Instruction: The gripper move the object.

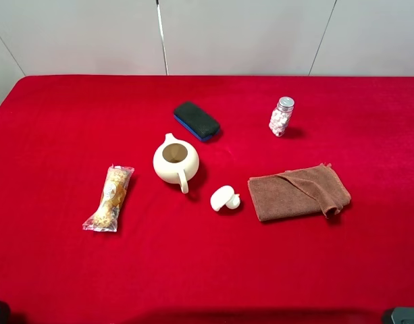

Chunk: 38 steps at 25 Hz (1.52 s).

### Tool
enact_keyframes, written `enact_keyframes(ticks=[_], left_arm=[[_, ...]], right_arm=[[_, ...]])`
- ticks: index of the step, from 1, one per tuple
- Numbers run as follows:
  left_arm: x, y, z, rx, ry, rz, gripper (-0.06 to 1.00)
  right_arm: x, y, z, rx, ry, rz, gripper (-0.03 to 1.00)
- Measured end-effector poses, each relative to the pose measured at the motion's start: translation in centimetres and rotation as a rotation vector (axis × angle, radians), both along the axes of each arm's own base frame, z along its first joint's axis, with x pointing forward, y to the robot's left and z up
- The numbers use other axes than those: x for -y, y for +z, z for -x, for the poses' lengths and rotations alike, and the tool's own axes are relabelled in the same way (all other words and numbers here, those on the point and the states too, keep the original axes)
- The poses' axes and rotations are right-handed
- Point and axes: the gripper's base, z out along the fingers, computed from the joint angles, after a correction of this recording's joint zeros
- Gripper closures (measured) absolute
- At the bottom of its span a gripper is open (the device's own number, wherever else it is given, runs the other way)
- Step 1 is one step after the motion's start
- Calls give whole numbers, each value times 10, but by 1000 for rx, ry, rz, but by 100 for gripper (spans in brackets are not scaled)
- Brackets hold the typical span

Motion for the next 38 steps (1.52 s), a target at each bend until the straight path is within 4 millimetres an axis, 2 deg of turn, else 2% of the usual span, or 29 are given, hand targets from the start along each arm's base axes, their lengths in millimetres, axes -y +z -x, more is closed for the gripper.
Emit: enact_keyframes(ticks=[6,12,27,38], left_arm=[[0,0,0,0,0,0,4],[0,0,0,0,0,0,4],[0,0,0,0,0,0,4],[0,0,0,0,0,0,4]], right_arm=[[0,1,0,9,-1,0,27],[-1,16,-6,16,11,4,27],[-16,61,-80,-191,241,50,27],[-27,72,-126,-298,355,58,27]])
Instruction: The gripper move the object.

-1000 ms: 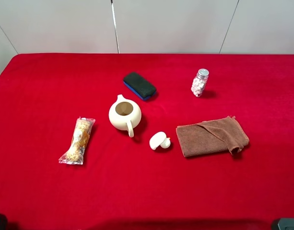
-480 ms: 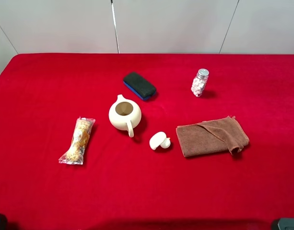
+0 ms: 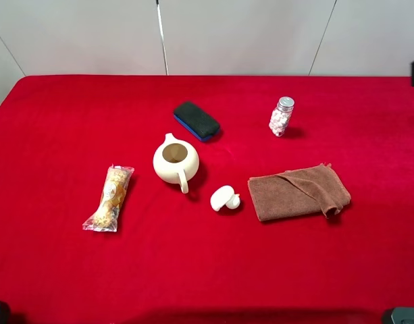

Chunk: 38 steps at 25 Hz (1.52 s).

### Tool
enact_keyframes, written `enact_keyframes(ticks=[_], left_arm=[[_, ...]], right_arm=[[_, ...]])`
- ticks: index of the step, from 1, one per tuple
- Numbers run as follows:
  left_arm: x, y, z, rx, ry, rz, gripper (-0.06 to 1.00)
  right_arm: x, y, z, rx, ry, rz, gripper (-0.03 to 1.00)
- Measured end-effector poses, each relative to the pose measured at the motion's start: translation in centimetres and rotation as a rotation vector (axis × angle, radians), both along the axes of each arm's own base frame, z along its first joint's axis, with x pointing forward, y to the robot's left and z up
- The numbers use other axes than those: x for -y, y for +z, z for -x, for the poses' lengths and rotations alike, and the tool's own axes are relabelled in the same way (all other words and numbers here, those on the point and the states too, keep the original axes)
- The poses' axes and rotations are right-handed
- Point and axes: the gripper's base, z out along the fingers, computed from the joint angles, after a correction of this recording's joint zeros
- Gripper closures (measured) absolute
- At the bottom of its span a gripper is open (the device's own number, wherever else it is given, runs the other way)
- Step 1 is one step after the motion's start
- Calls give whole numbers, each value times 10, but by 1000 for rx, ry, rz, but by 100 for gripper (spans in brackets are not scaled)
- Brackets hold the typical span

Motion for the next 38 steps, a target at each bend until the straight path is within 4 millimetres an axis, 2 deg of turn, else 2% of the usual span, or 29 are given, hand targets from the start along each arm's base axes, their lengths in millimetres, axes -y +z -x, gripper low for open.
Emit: enact_keyframes(ticks=[4,9,12,13,18,25,38], left_arm=[[0,0,0,0,0,0,4],[0,0,0,0,0,0,4],[0,0,0,0,0,0,4],[0,0,0,0,0,0,4],[0,0,0,0,0,0,4],[0,0,0,0,0,0,4],[0,0,0,0,0,0,4]], right_arm=[[-13,3,-20,-49,77,15,27],[-39,4,-48,-114,161,72,27],[-59,2,-61,-145,194,109,27],[-74,1,-69,-162,203,135,27],[-115,-6,-83,-193,232,196,27],[-161,-16,-103,-242,236,235,27],[-210,-53,-141,-452,246,258,27]])
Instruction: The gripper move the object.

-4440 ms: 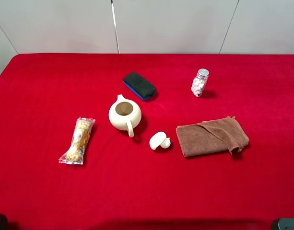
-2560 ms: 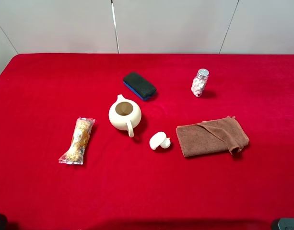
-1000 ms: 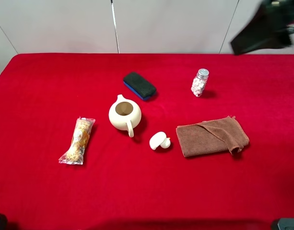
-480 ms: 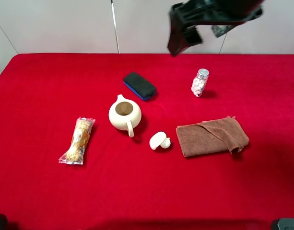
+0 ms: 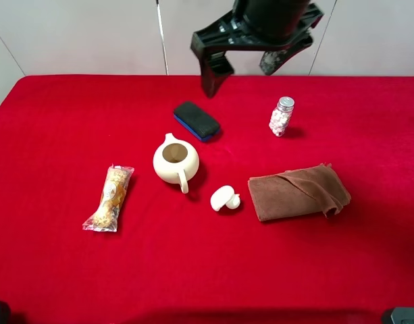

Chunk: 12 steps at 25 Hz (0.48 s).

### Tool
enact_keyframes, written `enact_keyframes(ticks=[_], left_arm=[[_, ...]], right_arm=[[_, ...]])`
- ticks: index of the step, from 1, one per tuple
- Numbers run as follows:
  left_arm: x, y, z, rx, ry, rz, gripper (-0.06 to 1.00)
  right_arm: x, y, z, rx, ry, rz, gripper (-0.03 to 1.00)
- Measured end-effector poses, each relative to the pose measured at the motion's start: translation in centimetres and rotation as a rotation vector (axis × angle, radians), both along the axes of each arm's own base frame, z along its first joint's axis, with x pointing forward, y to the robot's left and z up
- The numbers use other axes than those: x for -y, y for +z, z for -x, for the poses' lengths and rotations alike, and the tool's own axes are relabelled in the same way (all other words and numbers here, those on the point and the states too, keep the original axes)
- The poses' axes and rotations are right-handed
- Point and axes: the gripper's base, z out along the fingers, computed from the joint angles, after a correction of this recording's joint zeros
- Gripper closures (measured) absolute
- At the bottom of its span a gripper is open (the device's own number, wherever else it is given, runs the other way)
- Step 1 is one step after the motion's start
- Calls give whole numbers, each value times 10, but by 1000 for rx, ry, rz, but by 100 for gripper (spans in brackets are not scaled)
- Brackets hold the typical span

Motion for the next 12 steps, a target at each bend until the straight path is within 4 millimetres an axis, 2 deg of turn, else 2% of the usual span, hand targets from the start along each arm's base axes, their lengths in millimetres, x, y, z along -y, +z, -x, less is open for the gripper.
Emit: enact_keyframes(ticks=[12], left_arm=[[0,0,0,0,0,0,4]], right_arm=[[-29,-44,-25,-110,-10,19,27]])
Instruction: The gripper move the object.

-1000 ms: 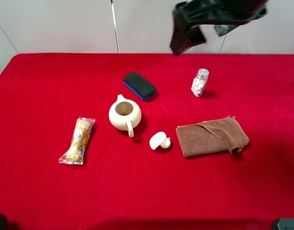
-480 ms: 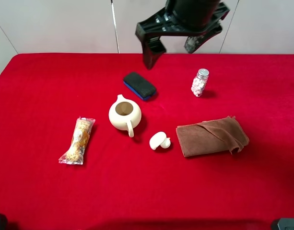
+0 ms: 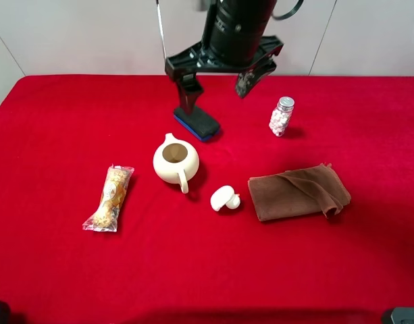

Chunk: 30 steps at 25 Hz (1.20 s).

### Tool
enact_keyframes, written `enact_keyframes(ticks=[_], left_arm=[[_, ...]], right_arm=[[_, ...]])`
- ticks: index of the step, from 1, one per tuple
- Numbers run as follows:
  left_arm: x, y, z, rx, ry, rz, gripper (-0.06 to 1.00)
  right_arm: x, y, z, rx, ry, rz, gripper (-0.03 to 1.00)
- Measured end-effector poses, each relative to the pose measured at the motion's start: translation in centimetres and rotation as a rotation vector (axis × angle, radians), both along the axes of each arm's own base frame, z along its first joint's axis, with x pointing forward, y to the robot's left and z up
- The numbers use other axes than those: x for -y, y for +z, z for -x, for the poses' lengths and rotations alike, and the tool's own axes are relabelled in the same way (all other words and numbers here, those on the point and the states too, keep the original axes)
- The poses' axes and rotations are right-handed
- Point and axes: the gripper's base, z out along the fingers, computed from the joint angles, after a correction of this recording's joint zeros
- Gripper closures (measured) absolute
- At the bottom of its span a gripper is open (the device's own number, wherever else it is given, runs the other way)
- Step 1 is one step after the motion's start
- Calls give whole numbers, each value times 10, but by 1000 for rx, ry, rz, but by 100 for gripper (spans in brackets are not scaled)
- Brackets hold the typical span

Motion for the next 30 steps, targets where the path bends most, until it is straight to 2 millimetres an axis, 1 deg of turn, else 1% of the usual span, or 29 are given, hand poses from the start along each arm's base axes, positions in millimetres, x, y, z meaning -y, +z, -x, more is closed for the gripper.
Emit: enact_keyframes(ticks=[4,5,15,21,26,30], left_arm=[[0,0,0,0,0,0,4],[0,0,0,0,0,0,4],[0,0,0,0,0,0,4],[0,0,0,0,0,0,4],[0,0,0,0,0,0,4],[0,0,0,0,0,0,4]], right_arm=[[-8,-18,-7,-22,-7,-1,27],[-8,-18,-7,-22,-7,-1,27],[-22,-64,-19,-65,-30,-7,27],[-27,-78,-23,-64,-42,-24,27],[-29,-94,-25,-82,-47,-10,27],[-32,-104,-29,-66,-52,-17,27]])
